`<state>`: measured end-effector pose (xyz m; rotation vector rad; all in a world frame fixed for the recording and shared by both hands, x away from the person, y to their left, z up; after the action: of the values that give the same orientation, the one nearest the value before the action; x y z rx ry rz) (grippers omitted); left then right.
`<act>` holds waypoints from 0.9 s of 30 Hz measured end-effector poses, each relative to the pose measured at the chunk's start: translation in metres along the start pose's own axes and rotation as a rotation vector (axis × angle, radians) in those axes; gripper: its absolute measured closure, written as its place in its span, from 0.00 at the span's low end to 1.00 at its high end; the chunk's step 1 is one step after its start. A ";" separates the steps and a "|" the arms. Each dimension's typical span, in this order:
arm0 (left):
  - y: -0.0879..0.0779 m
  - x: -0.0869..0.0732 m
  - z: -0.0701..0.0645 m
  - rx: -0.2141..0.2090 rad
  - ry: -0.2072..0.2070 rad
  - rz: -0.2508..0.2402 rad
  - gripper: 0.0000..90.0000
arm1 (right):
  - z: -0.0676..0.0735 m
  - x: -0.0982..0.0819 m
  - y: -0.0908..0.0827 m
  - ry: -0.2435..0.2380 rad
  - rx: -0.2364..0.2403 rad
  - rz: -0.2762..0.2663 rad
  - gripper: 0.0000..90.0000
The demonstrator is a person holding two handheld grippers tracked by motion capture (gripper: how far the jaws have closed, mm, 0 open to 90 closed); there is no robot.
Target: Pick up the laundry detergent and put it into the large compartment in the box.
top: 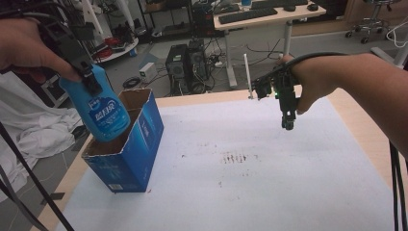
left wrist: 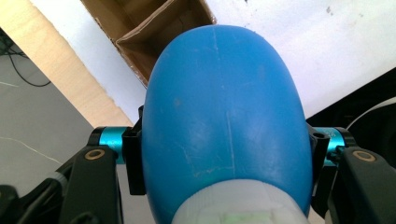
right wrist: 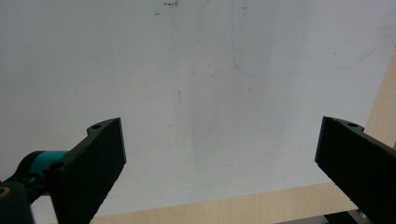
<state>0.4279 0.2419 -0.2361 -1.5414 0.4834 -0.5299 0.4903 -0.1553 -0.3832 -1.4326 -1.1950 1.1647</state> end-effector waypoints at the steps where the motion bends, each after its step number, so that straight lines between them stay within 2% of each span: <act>1: 0.003 0.000 0.001 -0.001 0.007 0.000 0.42 | 0.001 0.000 0.000 0.010 0.003 0.000 0.01; 4: 0.014 -0.002 0.005 0.008 0.046 0.006 0.42 | 0.000 -0.001 -0.001 0.004 -0.002 -0.005 0.01; 7: 0.022 -0.003 0.007 0.005 0.053 0.009 0.42 | 0.000 -0.001 -0.002 0.004 -0.005 -0.007 0.01; 10: 0.043 -0.005 0.009 -0.004 0.090 0.013 0.42 | 0.002 -0.002 -0.002 0.014 -0.002 0.000 0.01; 12: 0.054 -0.006 0.010 -0.001 0.126 0.023 0.42 | 0.001 -0.001 -0.002 0.000 -0.007 -0.004 0.01; 15: 0.060 -0.006 0.010 0.001 0.139 0.023 0.42 | 0.001 -0.001 -0.002 0.001 -0.007 -0.002 0.01; 16: 0.077 -0.007 0.012 0.006 0.196 0.031 0.42 | 0.002 0.001 -0.002 -0.003 -0.009 -0.004 0.01; 19: 0.082 -0.007 0.013 0.005 0.205 0.038 0.42 | 0.003 0.002 -0.002 0.006 -0.005 -0.001 0.01; 20: 0.093 -0.007 0.014 0.001 0.256 0.042 0.42 | 0.002 0.003 -0.002 -0.003 -0.008 -0.006 0.01; 22: 0.102 -0.007 0.015 0.005 0.293 0.049 0.42 | 0.003 0.004 -0.001 -0.015 -0.010 -0.002 0.01; 27: 0.120 -0.004 0.017 0.021 0.335 0.050 0.42 | 0.004 0.004 -0.001 0.005 -0.005 0.006 0.01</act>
<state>0.4365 0.2533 -0.3562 -1.4212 0.7682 -0.7570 0.4868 -0.1512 -0.3827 -1.4433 -1.1914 1.1625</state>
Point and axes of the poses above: each handheld gripper's, and its own axes: y roughly forward along the jaws, x roughly out of its top, z roughly to its left, the point moved 10 cm from there along y, roughly forward along the jaws, and after that the axes turned 4 degrees about y, right-handed, at the moved point
